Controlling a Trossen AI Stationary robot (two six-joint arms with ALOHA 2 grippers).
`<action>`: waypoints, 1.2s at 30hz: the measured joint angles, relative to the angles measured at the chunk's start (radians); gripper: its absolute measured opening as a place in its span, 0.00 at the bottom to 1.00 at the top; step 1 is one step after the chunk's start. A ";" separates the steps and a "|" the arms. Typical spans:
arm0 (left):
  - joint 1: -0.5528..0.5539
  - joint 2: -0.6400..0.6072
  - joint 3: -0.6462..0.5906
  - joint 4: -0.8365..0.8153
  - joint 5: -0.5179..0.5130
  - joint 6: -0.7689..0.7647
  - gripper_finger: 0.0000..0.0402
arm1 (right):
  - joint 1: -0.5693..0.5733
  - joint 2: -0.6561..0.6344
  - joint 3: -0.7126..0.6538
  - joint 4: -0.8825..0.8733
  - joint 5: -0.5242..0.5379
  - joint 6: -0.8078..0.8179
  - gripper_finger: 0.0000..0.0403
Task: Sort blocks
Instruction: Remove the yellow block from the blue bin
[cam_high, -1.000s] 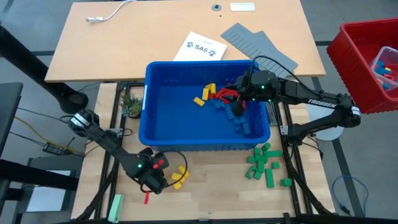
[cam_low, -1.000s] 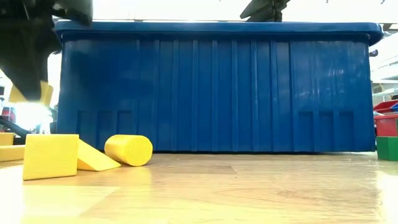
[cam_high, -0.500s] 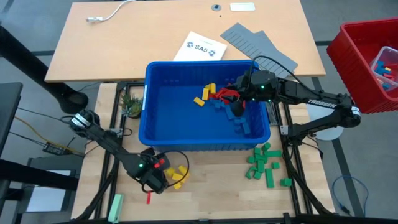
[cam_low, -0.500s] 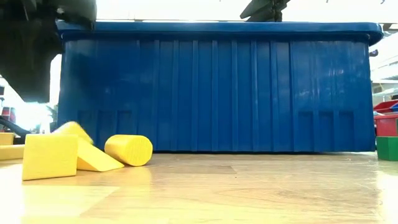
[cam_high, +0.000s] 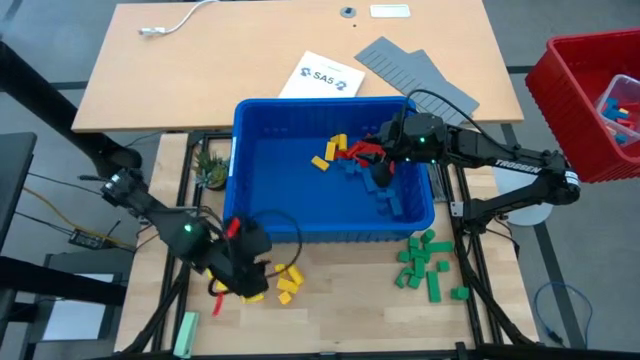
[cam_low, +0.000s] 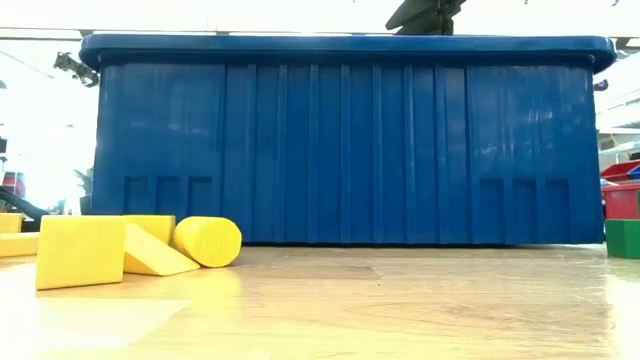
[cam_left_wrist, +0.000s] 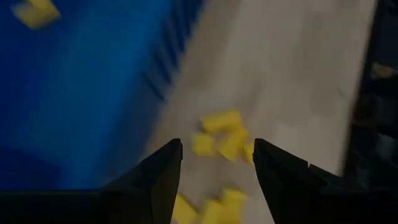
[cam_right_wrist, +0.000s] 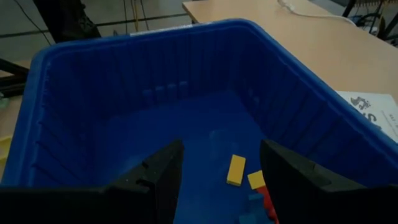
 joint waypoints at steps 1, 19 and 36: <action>0.007 0.000 0.034 -0.032 -0.043 0.024 0.52 | -0.001 0.000 0.000 0.007 0.000 0.000 0.49; 0.601 0.010 0.248 0.240 -0.081 0.765 0.52 | -0.053 0.000 0.000 0.080 0.002 -0.093 0.49; 0.974 0.373 0.244 0.395 0.215 0.993 0.52 | -0.054 0.000 0.000 -0.079 0.001 0.032 0.49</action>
